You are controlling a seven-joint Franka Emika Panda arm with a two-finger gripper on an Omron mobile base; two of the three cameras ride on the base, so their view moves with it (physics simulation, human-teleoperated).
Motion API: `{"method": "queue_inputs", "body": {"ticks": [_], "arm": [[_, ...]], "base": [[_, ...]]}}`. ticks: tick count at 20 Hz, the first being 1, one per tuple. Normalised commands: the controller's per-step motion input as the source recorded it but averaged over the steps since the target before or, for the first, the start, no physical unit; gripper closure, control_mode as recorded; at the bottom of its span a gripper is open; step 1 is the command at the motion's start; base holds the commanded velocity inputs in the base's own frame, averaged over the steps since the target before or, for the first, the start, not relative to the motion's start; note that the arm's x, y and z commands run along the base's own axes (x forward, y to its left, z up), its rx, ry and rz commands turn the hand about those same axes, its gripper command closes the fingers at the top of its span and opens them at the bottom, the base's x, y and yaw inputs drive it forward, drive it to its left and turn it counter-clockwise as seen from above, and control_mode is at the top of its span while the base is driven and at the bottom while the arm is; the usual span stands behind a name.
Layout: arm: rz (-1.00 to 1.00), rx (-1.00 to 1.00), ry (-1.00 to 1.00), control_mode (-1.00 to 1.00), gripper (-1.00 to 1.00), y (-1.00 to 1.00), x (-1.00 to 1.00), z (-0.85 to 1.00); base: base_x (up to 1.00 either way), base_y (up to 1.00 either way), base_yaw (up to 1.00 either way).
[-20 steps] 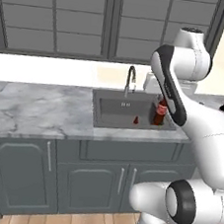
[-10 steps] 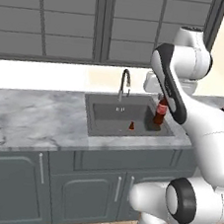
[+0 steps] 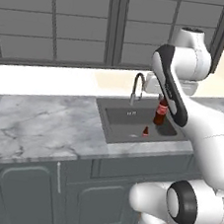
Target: Place the large bottle from the dining counter next to the other large bottle outside the sink, and place the small bottle from the dining counter next to the other small bottle inside the sink.
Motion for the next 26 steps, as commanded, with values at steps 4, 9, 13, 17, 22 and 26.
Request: {"method": "queue_inputs", "body": {"ticks": [4, 9, 13, 17, 22, 26], "arm": [[0.0, 0.0, 0.0, 1.0, 1.0, 0.0, 0.0, 0.0], [0.0, 0.0, 0.0, 1.0, 1.0, 0.0, 0.0, 0.0], [0.0, 0.0, 0.0, 1.0, 1.0, 0.0, 0.0, 0.0], [0.0, 0.0, 0.0, 1.0, 1.0, 0.0, 0.0, 0.0], [0.0, 0.0, 0.0, 1.0, 1.0, 0.0, 0.0, 0.0], [0.0, 0.0, 0.0, 1.0, 1.0, 0.0, 0.0, 0.0]], "base": [[0.91, 0.21, -0.06], [0.48, 0.08, -0.05], [0.03, 0.0, -0.01], [0.0, 0.0, 0.0], [0.0, 0.0, 0.0], [0.0, 0.0, 0.0]]}}
